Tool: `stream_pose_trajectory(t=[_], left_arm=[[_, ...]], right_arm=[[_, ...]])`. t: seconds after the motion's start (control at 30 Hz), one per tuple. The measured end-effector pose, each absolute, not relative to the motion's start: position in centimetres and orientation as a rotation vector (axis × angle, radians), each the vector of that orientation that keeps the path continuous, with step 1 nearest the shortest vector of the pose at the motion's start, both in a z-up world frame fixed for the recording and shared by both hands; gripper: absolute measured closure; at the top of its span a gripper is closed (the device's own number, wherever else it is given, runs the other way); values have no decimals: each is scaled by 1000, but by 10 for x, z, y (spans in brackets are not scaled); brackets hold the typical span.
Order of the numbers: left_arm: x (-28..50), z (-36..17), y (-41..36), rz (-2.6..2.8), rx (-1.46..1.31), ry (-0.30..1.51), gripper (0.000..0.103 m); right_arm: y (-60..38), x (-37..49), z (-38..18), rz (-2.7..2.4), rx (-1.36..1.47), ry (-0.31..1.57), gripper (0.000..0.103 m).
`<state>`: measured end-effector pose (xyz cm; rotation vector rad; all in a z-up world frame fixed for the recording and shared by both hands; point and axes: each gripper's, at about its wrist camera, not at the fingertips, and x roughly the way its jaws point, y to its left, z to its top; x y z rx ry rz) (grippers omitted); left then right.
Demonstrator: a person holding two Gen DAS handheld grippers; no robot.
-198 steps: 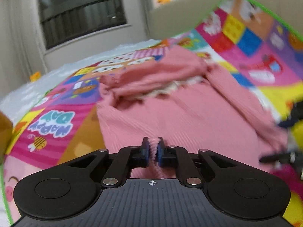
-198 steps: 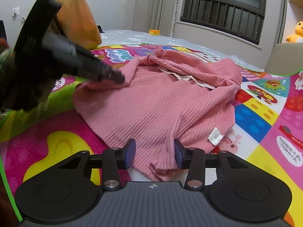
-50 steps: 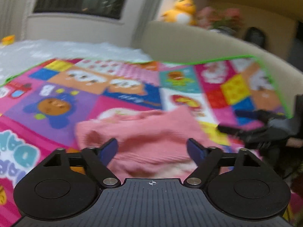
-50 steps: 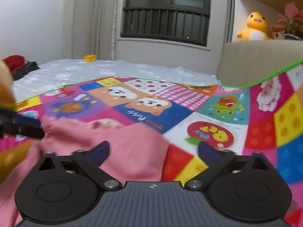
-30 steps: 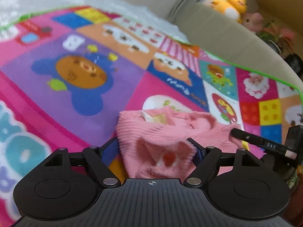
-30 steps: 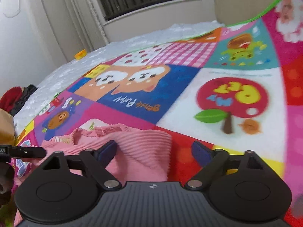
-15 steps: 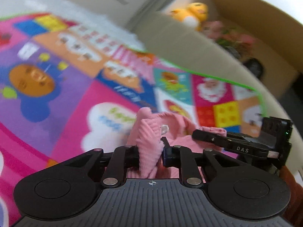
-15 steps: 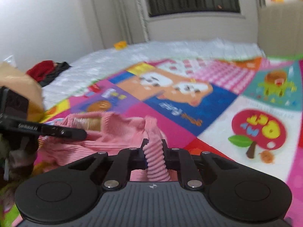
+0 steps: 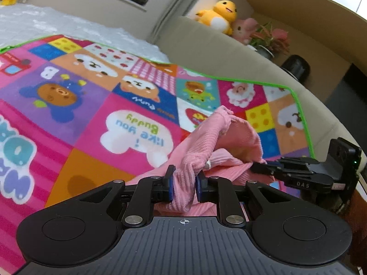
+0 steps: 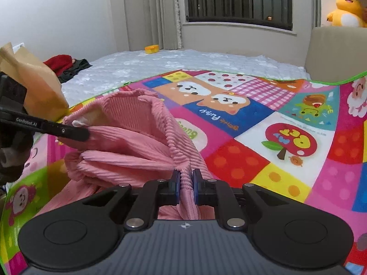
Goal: Fold clothes
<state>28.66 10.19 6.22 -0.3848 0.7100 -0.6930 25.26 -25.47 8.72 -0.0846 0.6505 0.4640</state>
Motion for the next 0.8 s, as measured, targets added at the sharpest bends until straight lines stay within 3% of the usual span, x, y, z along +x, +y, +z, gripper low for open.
stream_pose_trajectory(t=[0.43, 0.7, 0.77, 0.8], left_arm=[[220, 59, 111, -776, -307, 743, 84], [171, 19, 137, -733, -288, 867, 75], [164, 13, 146, -713, -300, 883, 63], [161, 12, 151, -705, -306, 883, 60]], right_arm=[[-274, 182, 94, 505, -4, 643, 97], [-278, 122, 28, 466, -103, 825, 96], [-285, 113, 20, 445, -107, 843, 88], [-289, 110, 20, 435, -97, 842, 73]])
